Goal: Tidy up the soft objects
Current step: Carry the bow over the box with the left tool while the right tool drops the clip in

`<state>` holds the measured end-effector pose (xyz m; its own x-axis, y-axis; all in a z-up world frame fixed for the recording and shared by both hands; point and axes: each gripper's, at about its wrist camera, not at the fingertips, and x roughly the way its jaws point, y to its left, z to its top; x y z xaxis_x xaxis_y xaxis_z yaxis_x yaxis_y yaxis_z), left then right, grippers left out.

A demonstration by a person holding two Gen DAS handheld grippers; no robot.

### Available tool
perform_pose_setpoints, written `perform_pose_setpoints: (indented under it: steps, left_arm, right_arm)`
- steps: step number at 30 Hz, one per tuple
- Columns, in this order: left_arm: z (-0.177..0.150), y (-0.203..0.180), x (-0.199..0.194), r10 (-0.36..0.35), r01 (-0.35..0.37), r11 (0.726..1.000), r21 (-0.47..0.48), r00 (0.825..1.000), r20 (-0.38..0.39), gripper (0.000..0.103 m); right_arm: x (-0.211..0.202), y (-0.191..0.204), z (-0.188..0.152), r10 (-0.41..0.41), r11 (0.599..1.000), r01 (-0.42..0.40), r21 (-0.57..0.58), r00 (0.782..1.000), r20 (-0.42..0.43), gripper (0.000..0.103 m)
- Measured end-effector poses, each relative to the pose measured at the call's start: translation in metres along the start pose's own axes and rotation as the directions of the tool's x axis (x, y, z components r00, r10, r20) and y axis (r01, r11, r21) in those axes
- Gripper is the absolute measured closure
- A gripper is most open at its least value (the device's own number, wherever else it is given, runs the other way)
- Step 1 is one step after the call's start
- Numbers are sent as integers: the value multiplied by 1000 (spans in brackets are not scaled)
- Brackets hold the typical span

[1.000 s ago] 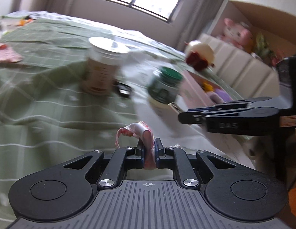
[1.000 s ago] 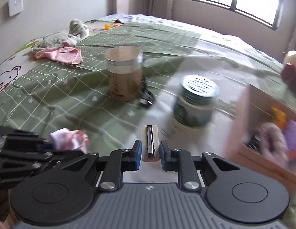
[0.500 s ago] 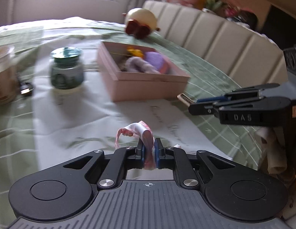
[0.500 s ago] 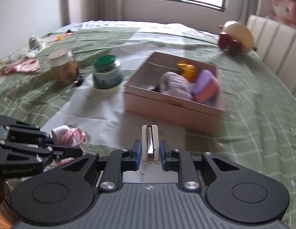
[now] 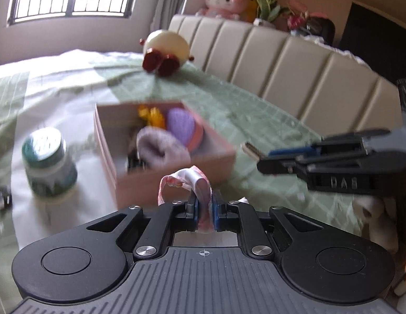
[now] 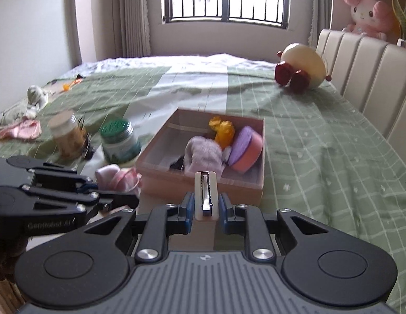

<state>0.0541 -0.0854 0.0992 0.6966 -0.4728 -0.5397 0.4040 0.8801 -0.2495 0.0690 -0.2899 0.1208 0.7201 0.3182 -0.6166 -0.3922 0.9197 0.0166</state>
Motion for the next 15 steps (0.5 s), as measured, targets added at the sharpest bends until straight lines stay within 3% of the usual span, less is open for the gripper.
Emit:
perform_pose_setpoints:
  steps: [6,9,12,15]
  left_arm:
    - [49,23,48,-42,43,999,-6,999,34,90]
    - [72,42,81,-94,96,993,-74,995,33,90]
    - [91,62,131,-147,132,975,-179,987,-71,83]
    - [95,71,174,-63,33,987,-156,980,-190,83]
  right_arm:
    - [28,-26,45,-17,999,17,50,1000,10,83]
    - [47,-39,63,-44,997,44,66,999,7,83]
    - [70,-56,80,-51,994,51,99,999,-5,83]
    - [92,-70,91,-44,989,48,139,998,-33,83]
